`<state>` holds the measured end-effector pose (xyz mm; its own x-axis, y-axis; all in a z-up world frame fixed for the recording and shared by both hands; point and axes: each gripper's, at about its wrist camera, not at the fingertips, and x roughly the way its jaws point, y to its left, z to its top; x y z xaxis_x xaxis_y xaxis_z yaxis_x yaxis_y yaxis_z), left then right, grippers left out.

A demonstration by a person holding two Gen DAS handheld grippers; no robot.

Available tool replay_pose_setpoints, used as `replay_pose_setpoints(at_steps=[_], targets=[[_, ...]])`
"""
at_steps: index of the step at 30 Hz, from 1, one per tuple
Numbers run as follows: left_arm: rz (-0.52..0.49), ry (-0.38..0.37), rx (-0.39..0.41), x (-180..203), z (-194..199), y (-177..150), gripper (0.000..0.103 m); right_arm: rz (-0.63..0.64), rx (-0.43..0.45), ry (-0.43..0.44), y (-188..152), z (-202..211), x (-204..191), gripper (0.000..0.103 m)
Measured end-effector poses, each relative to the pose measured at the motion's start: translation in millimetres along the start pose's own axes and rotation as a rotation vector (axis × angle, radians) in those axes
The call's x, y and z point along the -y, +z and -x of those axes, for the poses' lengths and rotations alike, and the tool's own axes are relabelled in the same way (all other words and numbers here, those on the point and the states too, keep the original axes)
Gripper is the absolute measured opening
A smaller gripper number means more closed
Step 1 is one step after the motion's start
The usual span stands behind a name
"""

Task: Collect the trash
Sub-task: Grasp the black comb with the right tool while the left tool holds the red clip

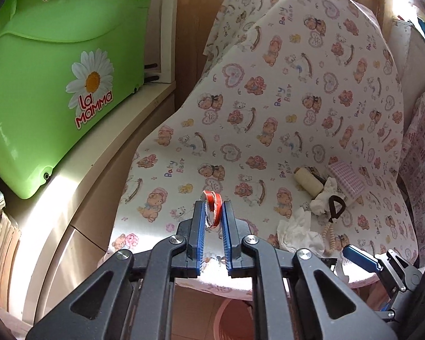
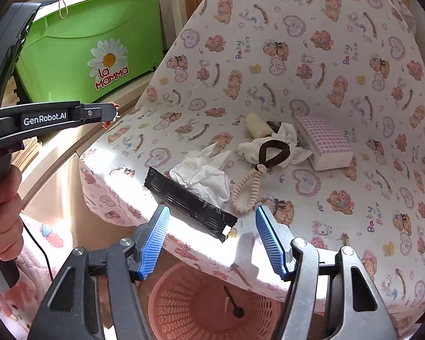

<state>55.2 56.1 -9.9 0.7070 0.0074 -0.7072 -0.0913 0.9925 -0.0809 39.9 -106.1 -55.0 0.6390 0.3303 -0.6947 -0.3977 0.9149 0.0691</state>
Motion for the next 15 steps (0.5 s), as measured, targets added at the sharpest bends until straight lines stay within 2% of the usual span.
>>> replay_pose_setpoints(at_steps=[1,4,5,6,8,9,15], targets=[[-0.004,0.004,0.002,0.3,0.2,-0.6,0.011,0.003,-0.004,-0.011,0.1,-3.2,-1.5,0.062],[-0.021,0.013,0.007,3.0,2.3,-3.0,0.011,0.016,-0.023,-0.042,0.4,-12.6,-5.2,0.046],[-0.026,0.017,0.009,3.4,3.1,-3.5,0.011,0.034,-0.014,-0.073,-0.5,-13.0,-7.4,0.038],[-0.031,0.023,0.012,3.3,4.3,-3.6,0.011,0.047,-0.004,-0.095,-1.2,-12.0,-8.5,0.026],[-0.031,0.041,0.023,1.7,6.6,-2.7,0.012,0.041,0.002,-0.099,-1.5,-9.1,-7.5,0.017],[-0.023,0.047,0.028,-0.5,7.7,-1.5,0.012,0.032,0.011,-0.092,-0.9,-5.3,-5.6,0.007],[0.016,0.041,0.036,-9.2,10.8,2.2,0.012,-0.04,0.067,-0.067,-1.8,26.3,9.7,0.003]])
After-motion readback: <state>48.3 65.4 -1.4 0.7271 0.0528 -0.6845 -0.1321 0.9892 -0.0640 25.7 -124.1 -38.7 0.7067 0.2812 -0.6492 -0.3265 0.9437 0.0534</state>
